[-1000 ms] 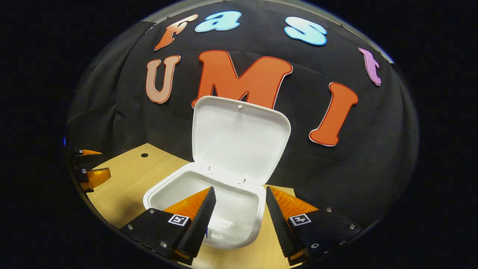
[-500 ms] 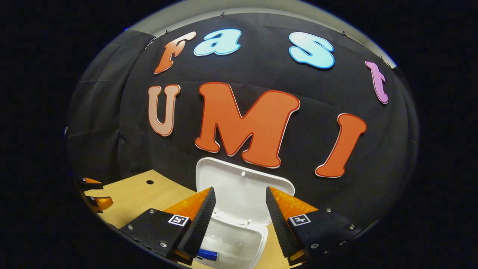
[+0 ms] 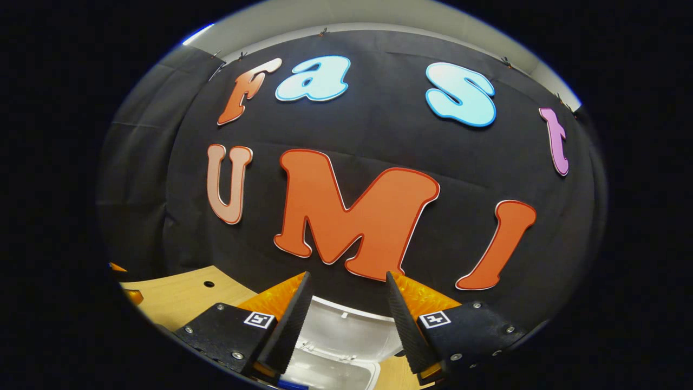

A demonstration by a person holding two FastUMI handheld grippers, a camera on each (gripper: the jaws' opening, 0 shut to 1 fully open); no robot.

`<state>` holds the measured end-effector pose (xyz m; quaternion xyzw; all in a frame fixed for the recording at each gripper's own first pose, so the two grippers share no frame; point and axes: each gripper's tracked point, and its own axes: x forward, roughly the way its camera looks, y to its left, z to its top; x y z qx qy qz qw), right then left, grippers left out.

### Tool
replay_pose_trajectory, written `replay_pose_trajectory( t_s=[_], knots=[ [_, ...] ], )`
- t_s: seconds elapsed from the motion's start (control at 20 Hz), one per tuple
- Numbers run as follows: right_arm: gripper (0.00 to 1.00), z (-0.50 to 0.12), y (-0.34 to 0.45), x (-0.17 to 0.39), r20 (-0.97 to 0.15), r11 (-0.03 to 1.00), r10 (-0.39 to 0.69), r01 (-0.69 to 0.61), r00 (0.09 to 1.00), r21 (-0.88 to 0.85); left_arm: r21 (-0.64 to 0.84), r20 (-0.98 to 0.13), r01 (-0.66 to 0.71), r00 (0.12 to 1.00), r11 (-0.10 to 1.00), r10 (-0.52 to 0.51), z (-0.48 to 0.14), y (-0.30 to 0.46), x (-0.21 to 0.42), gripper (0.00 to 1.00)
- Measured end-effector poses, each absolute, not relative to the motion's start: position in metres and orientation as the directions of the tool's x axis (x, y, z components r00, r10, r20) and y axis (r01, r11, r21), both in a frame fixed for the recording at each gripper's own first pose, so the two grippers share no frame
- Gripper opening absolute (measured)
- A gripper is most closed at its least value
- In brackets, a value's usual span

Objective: Press the lid of the desktop garbage bin to open it, pick up the crumpled paper on the desktop and throw it into the bin, then pick up the pop can on the desktop and drop it into the bin, and finally close the garbage bin lid.

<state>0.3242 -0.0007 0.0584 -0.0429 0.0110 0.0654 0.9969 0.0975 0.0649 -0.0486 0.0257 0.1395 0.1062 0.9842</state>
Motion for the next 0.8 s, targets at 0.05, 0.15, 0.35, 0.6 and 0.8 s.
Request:
replay_pose_trajectory(
  t_s=[0.05, 0.15, 0.35, 0.6, 0.8],
  knots=[
    [0.82, 0.053, 0.0, 0.329, -0.047, 0.99, 0.123, -0.126, 0.991, -0.069, 0.08, -0.268, -0.209, 0.937, 0.975, 0.223, -0.049, 0.069, 0.096, 0.92],
    [0.82, 0.035, 0.008, 0.332, -0.11, 0.989, 0.131, -0.137, 0.985, -0.05, 0.076, -0.271, -0.219, 0.934, 0.973, 0.232, -0.049, 0.074, 0.093, 0.92],
    [0.82, 0.036, 0.009, 0.322, -0.117, 0.991, 0.13, -0.133, 0.985, -0.011, 0.055, -0.28, -0.201, 0.937, 0.978, 0.208, -0.052, 0.075, 0.094, 0.92],
    [0.82, 0.026, 0.017, 0.285, -0.152, 0.989, 0.147, -0.146, 0.977, 0.012, 0.055, -0.283, -0.148, 0.946, 0.987, 0.157, -0.054, 0.068, 0.104, 0.92],
    [0.81, 0.011, 0.021, 0.261, -0.21, 0.984, 0.17, -0.153, 0.963, 0.094, 0.052, -0.283, -0.096, 0.953, 0.994, 0.107, -0.056, 0.053, 0.115, 0.92]
  ],
)
